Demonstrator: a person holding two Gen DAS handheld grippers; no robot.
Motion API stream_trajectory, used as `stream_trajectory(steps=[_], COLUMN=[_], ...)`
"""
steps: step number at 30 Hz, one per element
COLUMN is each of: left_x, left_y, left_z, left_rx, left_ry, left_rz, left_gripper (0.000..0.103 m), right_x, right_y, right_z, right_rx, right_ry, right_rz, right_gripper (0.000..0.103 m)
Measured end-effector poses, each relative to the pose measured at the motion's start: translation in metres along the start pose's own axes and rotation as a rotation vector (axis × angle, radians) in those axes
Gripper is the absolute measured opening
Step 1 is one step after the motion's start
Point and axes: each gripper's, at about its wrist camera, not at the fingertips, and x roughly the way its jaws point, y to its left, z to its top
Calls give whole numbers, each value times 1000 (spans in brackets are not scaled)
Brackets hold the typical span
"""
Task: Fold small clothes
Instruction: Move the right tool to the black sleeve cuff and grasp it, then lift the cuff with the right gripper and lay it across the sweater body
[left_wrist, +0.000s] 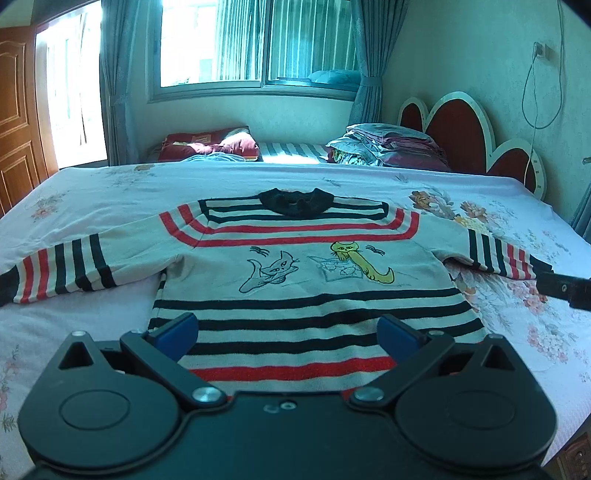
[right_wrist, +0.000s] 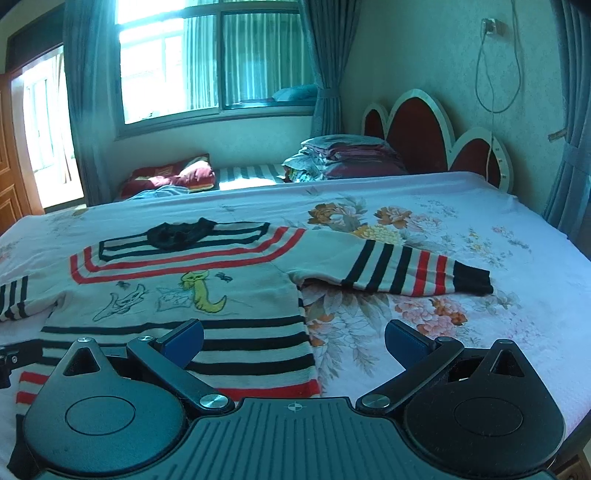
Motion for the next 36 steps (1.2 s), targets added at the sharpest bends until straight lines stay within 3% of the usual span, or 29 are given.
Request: stream_trajectory(steps=[6,10,14,17,20,24,30,31,33,36], left_x=[41,81,121,148,169,189,213,216,221,221], left_y=[-22,-45,-79,-106,-133,-155,-165,-163,-159,-146], left_z=[18,33,50,61,70,79,88,89,91,97], left_rx=[17,15,24,46,98,116,123,114,88,46], left_ry=[32,87,119,143,157,167,198,202,211,211], left_rz=[27,-21,-1,-32,-29,-33,-6,0,9,21], left_gripper=[103,103,103,103,103,103,103,103,103,103], right_x=[46,81,120,148,177,206,227,227,231,233], right_y=[-60,-110,-167,-207,-240,-271,-290,-291,-291,-293], right_z=[20,31,37,35,28,17,10,10,8,8], right_rx=[106,181,258,326,410,553,641,644,649,646], right_ry=[-20,-39,-18,-3,42,82,98,95,98,92], right_rz=[-36,-82,-126,-146,-144,-129,-102,-107,-131,-146], right_gripper=[103,103,103,103,55,54,51,46,22,17])
